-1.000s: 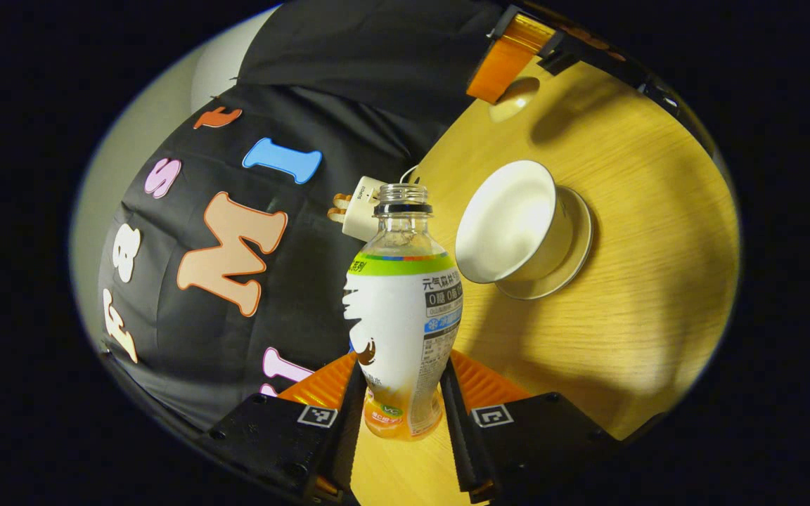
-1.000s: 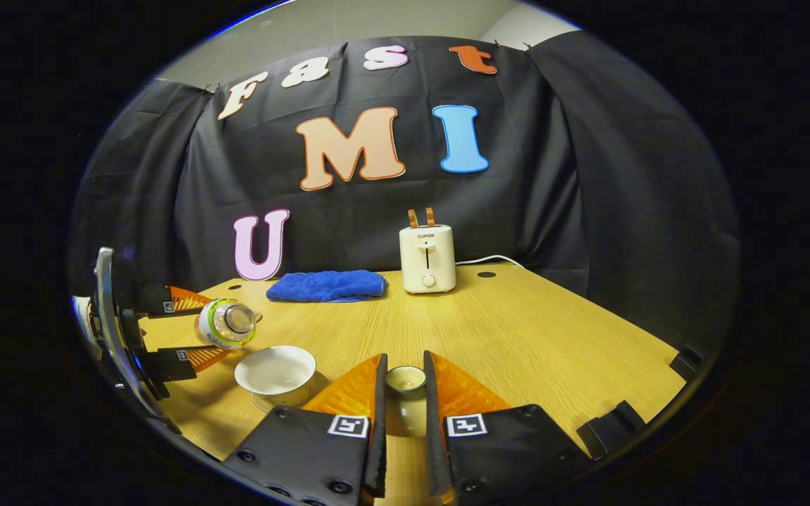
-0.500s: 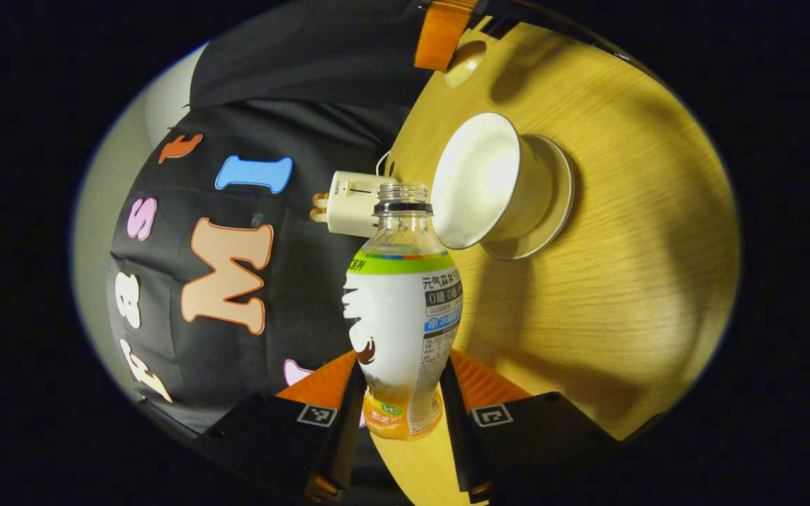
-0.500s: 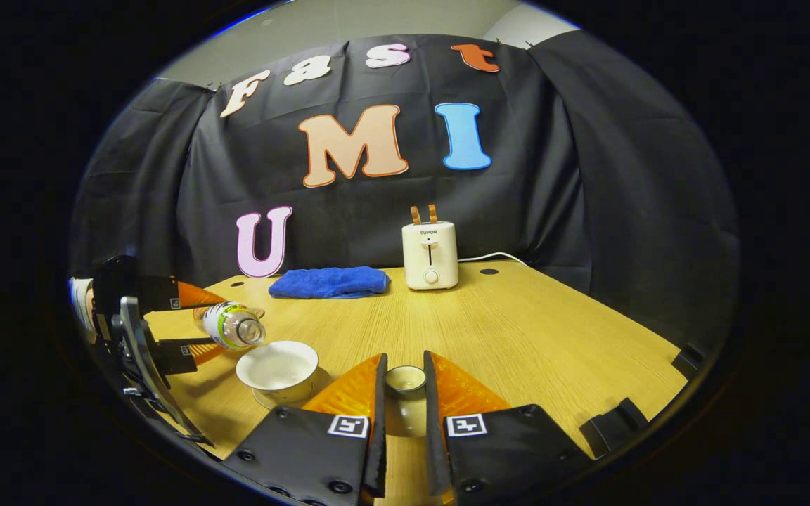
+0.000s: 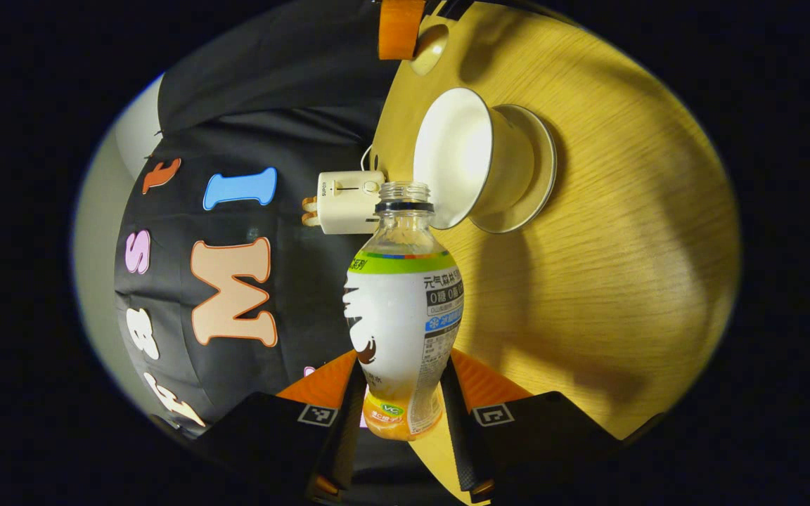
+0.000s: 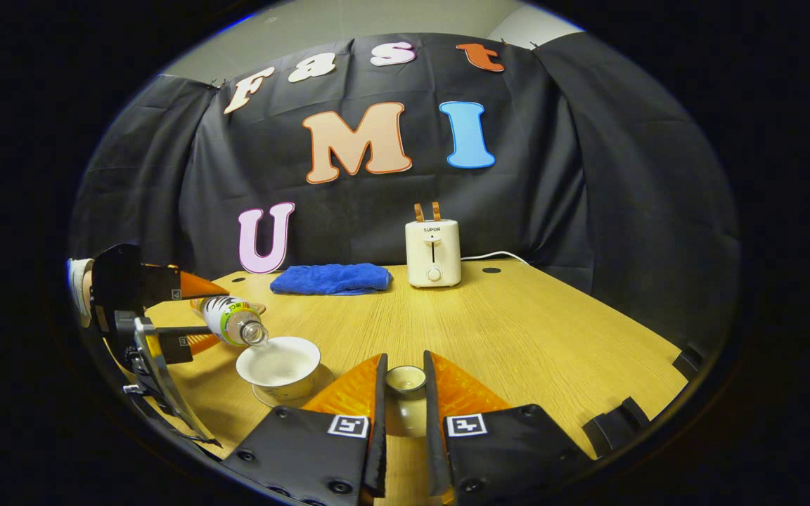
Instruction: Open the teacup lid with one hand, grasp the water bottle and pour water into the teacup with the other hand; after pouring, place the water bottle on the coaster and then close the teacup lid.
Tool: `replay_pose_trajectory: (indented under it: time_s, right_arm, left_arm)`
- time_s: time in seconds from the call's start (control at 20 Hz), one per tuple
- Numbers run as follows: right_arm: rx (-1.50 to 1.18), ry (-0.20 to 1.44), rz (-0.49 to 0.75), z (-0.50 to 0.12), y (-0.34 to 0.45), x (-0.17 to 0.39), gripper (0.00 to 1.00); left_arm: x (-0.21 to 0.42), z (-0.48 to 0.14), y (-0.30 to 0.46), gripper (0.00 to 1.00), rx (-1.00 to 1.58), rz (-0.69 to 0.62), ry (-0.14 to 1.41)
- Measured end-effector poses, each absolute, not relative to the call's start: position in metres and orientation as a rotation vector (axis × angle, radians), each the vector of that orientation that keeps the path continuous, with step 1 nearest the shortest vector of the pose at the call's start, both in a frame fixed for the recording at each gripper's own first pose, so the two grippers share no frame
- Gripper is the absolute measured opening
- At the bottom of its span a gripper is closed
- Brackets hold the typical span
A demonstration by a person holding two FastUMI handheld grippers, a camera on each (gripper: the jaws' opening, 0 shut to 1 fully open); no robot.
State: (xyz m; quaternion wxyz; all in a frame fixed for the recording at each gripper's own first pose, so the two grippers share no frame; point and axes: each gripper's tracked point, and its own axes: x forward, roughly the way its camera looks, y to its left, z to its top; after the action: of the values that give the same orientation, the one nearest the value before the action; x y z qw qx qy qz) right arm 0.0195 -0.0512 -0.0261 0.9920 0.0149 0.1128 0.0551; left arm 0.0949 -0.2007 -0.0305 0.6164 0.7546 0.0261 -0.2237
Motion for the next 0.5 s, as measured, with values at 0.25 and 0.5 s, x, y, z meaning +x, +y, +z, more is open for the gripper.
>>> replay_pose_trajectory:
  time_s: [0.25,0.5]
  right_arm:
    - [0.026,0.227,0.114,-0.0266,-0.0498,0.0188,0.26]
    - [0.024,0.229,0.115,-0.0285,-0.0502,0.0165,0.26]
  left_arm:
    - [0.0964,-0.0243,-0.2006,0.54,1.816,-0.527,0.061]
    - [0.0965,-0.0219,-0.1998,0.55,1.865,-0.53,0.073]
